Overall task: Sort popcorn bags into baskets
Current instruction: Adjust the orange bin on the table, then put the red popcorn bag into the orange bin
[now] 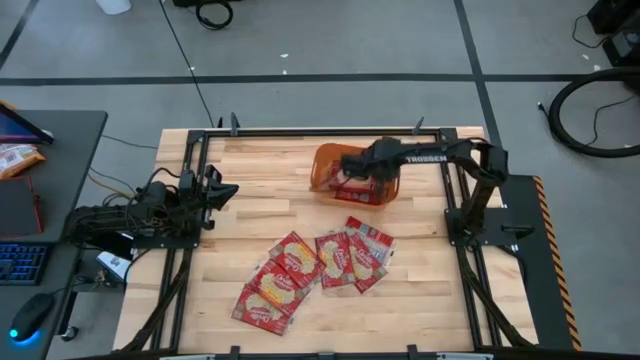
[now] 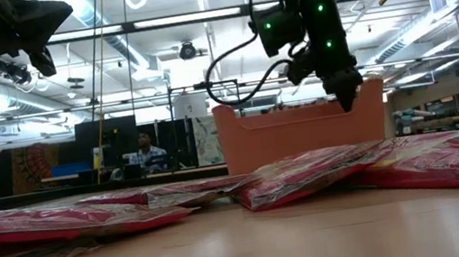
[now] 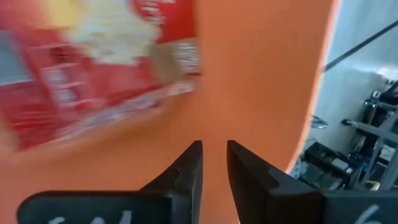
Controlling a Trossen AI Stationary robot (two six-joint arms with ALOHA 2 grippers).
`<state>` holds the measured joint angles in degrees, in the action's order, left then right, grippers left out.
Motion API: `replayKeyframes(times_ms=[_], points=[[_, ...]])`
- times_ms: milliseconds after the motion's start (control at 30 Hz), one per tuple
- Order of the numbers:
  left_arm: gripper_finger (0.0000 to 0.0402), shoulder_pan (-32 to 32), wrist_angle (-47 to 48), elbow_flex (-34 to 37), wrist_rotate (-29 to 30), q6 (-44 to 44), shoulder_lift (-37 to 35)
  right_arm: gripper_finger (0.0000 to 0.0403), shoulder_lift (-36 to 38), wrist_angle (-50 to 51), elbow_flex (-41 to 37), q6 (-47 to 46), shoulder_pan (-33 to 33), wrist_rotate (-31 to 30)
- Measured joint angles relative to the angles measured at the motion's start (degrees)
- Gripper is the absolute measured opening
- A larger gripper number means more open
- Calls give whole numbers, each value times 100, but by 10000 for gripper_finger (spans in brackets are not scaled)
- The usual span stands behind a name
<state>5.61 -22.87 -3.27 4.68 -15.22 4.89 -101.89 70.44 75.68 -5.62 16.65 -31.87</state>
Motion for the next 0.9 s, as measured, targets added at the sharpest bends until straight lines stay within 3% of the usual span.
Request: replayKeyframes(times_ms=[233, 400, 567, 800, 900], points=[[25, 0, 0, 1, 0, 87, 0, 78, 0, -588, 0, 707, 746, -265], [25, 0, 0, 0, -1, 91, 0, 77, 3, -583, 0, 717, 721, -286], [25, -1, -2, 2, 0, 92, 0, 71, 54, -577, 4, 692, 191, -266], [25, -1, -2, 2, 1, 96, 0, 64, 55, -745, 7, 540, -1108, 384], [25, 0, -2, 2, 1, 96, 0, 64, 66, -862, 7, 544, -1771, 117]])
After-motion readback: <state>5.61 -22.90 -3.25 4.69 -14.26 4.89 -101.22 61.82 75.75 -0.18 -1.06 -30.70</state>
